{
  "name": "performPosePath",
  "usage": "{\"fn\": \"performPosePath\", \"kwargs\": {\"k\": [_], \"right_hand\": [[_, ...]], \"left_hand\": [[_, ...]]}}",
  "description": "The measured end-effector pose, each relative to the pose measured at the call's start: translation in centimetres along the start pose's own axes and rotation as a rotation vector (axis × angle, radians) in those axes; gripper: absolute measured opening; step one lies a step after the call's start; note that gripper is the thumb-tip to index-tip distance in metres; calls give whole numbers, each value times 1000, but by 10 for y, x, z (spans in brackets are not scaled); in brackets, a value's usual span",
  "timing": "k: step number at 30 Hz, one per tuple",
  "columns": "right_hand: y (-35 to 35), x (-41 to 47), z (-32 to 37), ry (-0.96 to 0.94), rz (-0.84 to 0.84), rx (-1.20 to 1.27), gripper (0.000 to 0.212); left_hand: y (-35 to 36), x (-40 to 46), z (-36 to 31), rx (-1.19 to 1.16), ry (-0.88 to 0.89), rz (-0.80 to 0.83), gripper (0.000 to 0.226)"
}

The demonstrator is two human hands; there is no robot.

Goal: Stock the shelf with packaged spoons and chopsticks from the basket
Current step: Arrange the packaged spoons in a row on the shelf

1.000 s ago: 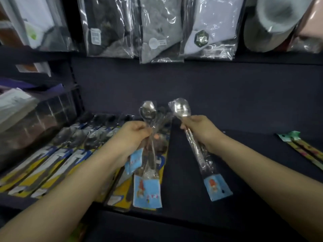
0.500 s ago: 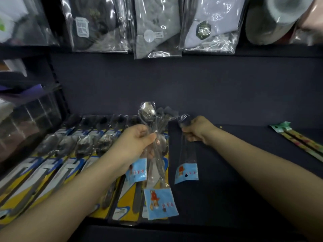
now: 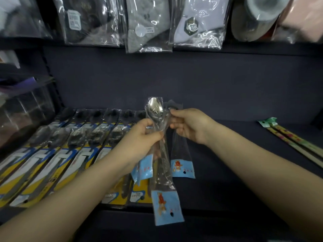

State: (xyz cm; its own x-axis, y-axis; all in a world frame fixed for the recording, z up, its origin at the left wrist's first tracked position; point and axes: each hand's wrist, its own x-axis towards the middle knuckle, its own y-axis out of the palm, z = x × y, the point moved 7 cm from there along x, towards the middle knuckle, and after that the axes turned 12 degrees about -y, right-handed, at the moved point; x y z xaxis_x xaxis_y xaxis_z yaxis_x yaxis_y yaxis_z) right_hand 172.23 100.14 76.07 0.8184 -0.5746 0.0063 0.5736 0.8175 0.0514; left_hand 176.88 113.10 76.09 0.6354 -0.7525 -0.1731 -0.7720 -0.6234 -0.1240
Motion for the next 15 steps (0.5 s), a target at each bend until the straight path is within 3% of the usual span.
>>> {"fn": "performPosePath", "kwargs": {"k": [3,11,15], "right_hand": [[-12,-4,6,-11,-28,117,22],[-64,-12,0,14,-197,206,27],[-89,-22,-11,54,-215,113,21]], "left_hand": [[3,-1,0,-24,-14,3,22],[25,-13,5,-119,-90,62,22],[57,-6,1,-171,-107,111,20]]}}
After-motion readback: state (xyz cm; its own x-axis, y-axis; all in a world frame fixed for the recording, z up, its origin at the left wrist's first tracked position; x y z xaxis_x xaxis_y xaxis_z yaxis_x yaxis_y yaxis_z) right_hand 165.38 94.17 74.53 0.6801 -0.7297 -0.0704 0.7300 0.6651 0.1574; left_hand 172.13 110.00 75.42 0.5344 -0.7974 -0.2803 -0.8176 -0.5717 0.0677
